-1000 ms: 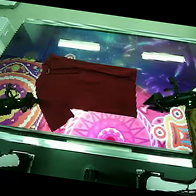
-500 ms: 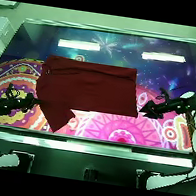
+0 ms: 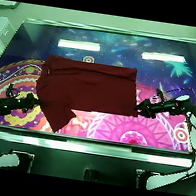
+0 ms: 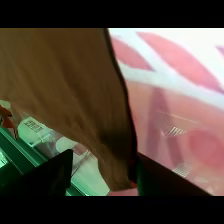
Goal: Fold the clothes and pants, and hang the long-sleeved shirts on hangers.
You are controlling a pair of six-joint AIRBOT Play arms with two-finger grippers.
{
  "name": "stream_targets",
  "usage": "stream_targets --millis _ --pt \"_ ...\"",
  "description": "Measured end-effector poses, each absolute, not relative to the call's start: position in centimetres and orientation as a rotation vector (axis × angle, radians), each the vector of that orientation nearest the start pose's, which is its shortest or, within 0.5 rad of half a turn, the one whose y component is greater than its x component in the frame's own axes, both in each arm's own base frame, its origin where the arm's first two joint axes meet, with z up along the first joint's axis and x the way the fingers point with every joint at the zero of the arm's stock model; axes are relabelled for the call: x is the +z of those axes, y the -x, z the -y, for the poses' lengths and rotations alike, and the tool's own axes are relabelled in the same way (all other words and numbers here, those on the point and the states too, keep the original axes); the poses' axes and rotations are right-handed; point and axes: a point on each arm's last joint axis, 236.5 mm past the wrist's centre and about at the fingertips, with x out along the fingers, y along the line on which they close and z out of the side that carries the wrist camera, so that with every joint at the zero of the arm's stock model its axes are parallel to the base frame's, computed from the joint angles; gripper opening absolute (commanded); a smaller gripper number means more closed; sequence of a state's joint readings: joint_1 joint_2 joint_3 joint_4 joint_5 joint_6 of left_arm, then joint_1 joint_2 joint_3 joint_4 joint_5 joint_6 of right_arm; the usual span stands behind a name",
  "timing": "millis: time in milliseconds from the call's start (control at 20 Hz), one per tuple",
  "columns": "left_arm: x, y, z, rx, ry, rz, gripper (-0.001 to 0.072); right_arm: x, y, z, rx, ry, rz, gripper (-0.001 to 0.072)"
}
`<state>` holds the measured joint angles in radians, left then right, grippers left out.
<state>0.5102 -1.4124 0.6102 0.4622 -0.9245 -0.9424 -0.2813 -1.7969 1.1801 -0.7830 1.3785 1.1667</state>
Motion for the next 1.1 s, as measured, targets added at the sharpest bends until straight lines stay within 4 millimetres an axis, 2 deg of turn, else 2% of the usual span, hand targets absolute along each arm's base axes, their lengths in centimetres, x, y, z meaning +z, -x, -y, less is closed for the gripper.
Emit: stream_targets --millis 50,100,150,200,400,500,650,750,950,1000,1100 --pt "-10.6 -34.5 0.0 -0.109 1.040 -1.109 0.0024 -10.8 -36.7 -7.1 0.503 -0.796 -1.604 0.0465" --pt "-10.6 -34.5 0.0 -0.109 1.040 -1.109 0.0024 -10.9 -36.7 -7.7 0.510 -0.782 -1.607 0.0339" --pt "-10.6 -34.5 0.1 -0.110 1.040 -1.108 0.0024 -11.2 -36.7 -8.1 0.509 -0.759 -1.611 0.0147" --pt "-10.6 -34.5 0.1 -0.111 1.041 -1.108 0.0024 -11.5 -36.7 -8.3 0.507 -0.738 -1.612 0.0036" --pt "-10.3 -34.6 0.2 -0.123 1.045 -1.108 0.0022 -11.0 -37.1 -9.3 0.526 -0.718 -1.588 0.0030" --pt "-9.5 -35.1 0.3 -0.149 1.040 -1.099 0.0020 -9.5 -38.1 -9.8 0.550 -0.724 -1.528 0.0029" --pt "-6.5 -37.3 0.5 -0.228 1.000 -1.057 0.0019 -4.8 -39.8 -11.1 0.627 -0.709 -1.397 0.0027" --pt "-3.3 -39.8 0.7 -0.285 0.951 -1.007 0.0019 -1.3 -42.1 -11.4 0.633 -0.640 -1.273 0.0027" --pt "5.9 -45.8 1.0 -0.366 0.782 -0.870 0.0019 6.4 -47.9 -10.9 0.502 -0.447 -1.033 0.0027" --pt "8.4 -47.0 1.1 -0.372 0.733 -0.840 0.0018 8.8 -49.3 -10.8 0.468 -0.404 -0.969 0.0027" --pt "13.7 -48.6 1.1 -0.372 0.625 -0.784 0.0018 15.0 -51.6 -10.9 0.426 -0.320 -0.821 0.0028"
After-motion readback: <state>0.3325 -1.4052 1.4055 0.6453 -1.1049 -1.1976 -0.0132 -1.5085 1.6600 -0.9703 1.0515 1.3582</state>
